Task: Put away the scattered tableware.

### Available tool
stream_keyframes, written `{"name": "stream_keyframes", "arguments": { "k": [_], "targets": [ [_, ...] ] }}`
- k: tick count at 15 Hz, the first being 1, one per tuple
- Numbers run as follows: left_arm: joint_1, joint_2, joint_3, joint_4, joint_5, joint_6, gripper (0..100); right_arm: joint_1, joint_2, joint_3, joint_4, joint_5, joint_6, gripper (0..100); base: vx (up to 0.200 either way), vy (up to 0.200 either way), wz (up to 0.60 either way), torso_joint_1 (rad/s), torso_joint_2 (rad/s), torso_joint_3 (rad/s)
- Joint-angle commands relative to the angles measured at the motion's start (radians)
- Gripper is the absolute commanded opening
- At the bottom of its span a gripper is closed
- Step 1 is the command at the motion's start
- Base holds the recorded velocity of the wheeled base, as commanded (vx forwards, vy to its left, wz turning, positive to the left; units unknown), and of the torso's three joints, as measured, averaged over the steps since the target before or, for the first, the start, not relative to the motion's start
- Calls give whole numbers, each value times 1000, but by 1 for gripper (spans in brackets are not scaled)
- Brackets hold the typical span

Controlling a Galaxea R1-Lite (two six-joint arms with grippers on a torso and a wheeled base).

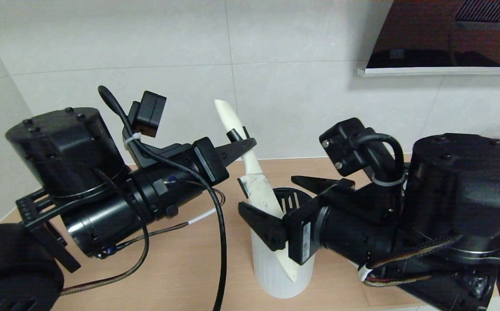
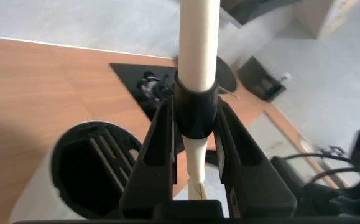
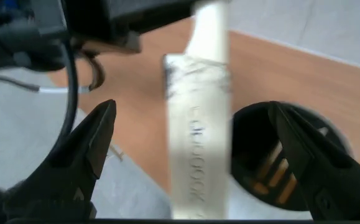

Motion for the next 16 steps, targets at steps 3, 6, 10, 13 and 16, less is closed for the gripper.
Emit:
{"name": "stream_keyframes", "arguments": {
  "k": [3,6,10,13,16],
  "targets": [
    [-1,-1,-272,237,168,35,0,-190,-152,19,9,-2,-5,100,0,0,0,0,0,0],
    [0,-1,-416,415,271,208,0,-452,-201,4,16,48,-2,100,0,0,0,0,0,0],
    [-124,-13,-410,429,598,365,0,-548,-207,-4,17,119,-2,100,0,0,0,0,0,0],
    [-241,30,-408,423,723,411,0,-548,-195,-3,17,118,-4,100,0,0,0,0,0,0],
    [-267,68,-393,387,788,437,0,-548,-190,-1,17,119,-5,100,0,0,0,0,0,0]
  ]
}}
